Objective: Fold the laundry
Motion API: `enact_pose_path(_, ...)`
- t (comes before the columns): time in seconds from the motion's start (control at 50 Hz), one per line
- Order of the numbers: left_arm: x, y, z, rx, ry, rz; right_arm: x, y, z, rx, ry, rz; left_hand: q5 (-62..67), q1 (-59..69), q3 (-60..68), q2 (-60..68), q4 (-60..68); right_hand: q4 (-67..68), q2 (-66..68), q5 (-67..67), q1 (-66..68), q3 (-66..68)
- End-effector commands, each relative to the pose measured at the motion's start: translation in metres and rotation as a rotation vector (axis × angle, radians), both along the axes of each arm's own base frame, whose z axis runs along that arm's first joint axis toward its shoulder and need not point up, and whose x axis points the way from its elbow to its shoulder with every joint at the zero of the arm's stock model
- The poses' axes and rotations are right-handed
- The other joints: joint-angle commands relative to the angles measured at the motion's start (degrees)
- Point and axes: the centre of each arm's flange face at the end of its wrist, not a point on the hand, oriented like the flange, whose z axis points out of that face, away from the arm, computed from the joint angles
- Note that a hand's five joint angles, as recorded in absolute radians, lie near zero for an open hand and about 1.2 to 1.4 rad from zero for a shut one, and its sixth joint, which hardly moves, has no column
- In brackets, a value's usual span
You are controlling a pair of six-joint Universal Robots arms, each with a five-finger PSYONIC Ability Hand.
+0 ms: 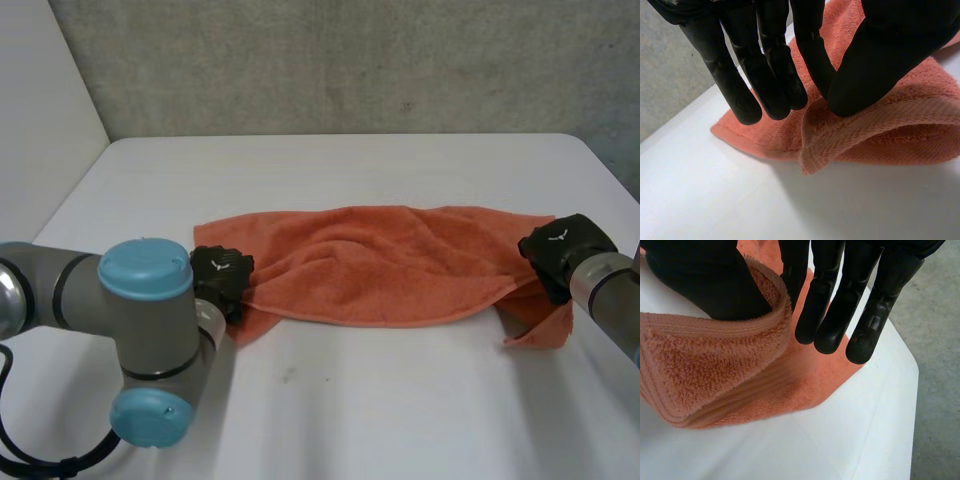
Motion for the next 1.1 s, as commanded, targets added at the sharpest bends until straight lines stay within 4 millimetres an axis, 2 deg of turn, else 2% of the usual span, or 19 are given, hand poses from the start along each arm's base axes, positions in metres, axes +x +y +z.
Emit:
enact_pose_path(0.02,0.007,0.001,0.040,0.043,0.046,-0.012,-0.006,0.001,0.025,-0.046,0.004,-0.017,14.6,14.2,12.0,11.7,11.8,11.7,12.6,13.1,24.3,12.2)
enact_pose_path(0.04,0.011,0.001,0.049,0.033,0.050,-0.005,-0.008,0.003,0.032,-0.055,0.002,-0.018,14.6,14.2,12.0,11.7,11.8,11.7,12.6,13.1,24.3,12.2)
enact_pose_path(0.06,0.011,0.001,0.049,0.033,0.050,-0.005,-0.010,0.004,0.039,-0.063,0.002,-0.024,14.6,14.2,12.0,11.7,11.8,11.7,12.6,13.1,24.3,12.2)
enact_pose_path(0.1,0.020,0.004,0.073,-0.006,0.068,0.007,-0.021,0.008,0.053,-0.065,0.007,-0.051,14.6,14.2,12.0,11.7,11.8,11.7,12.6,13.1,24.3,12.2)
enact_pose_path(0.16,0.032,0.014,0.109,-0.092,0.102,0.015,-0.027,0.010,0.060,-0.058,0.013,-0.062,14.6,14.2,12.0,11.7,11.8,11.7,12.6,13.1,24.3,12.2)
enact_pose_path(0.22,0.041,0.019,0.124,-0.135,0.100,0.011,-0.028,0.015,0.067,-0.045,0.001,-0.024,14.6,14.2,12.0,11.7,11.8,11.7,12.6,13.1,24.3,12.2)
enact_pose_path(0.34,0.043,0.023,0.101,-0.066,0.072,-0.047,-0.025,0.018,0.061,-0.014,-0.027,0.010,14.6,14.2,12.0,11.7,11.8,11.7,12.6,13.1,24.3,12.2)
enact_pose_path(0.36,0.042,0.023,0.090,-0.029,0.061,-0.054,-0.024,0.019,0.059,-0.010,-0.031,0.013,-2.7,-3.1,-5.2,-5.6,-5.5,11.7,12.6,13.1,24.3,12.2)
enact_pose_path(0.4,0.042,0.023,0.079,0.004,0.048,-0.052,-0.023,0.020,0.056,0.002,-0.039,0.018,-23.4,-23.9,-26.0,-26.4,-26.3,11.7,12.6,13.1,24.3,12.2)
enact_pose_path(0.46,0.039,0.029,0.066,0.050,0.046,-0.057,-0.022,0.021,0.050,0.014,-0.058,0.013,-31.3,-31.7,-33.8,-34.2,-34.1,11.7,12.6,13.1,24.3,12.2)
enact_pose_path(0.52,0.036,0.036,0.064,0.084,0.115,-0.050,-0.023,0.016,0.046,0.001,-0.058,0.007,-35.3,-35.8,-37.9,-38.2,-38.1,11.7,12.6,13.1,24.3,12.2)
enact_pose_path(0.64,0.018,0.060,0.064,0.164,0.273,-0.067,-0.024,0.010,0.041,-0.011,-0.065,-0.003,-35.3,-35.8,-37.9,-38.2,-38.1,11.7,12.6,13.1,24.3,12.2)
enact_pose_path(0.76,0.000,0.091,0.050,0.199,0.275,-0.078,-0.024,0.011,0.036,-0.016,-0.070,-0.002,-34.8,-35.3,-37.4,-37.7,-37.6,11.7,12.6,13.1,24.3,12.2)
enact_pose_path(0.92,-0.007,0.109,0.030,0.180,0.222,-0.030,-0.023,0.012,0.026,0.003,-0.067,-0.001,-35.0,-35.4,-37.6,-37.9,-37.8,11.7,12.6,13.1,24.3,12.2)
enact_pose_path(0.98,-0.017,0.121,0.023,0.167,0.224,-0.070,-0.023,0.012,0.023,0.014,-0.066,-0.001,-35.1,-35.6,-37.7,-38.1,-38.0,11.7,12.6,13.1,24.3,12.2)
enact_pose_path(1.1,-0.026,0.124,0.018,0.138,0.237,-0.096,-0.022,0.013,0.018,0.031,-0.063,-0.001,-35.1,-35.6,-37.7,-38.1,-38.0,11.7,12.6,13.1,24.3,12.2)
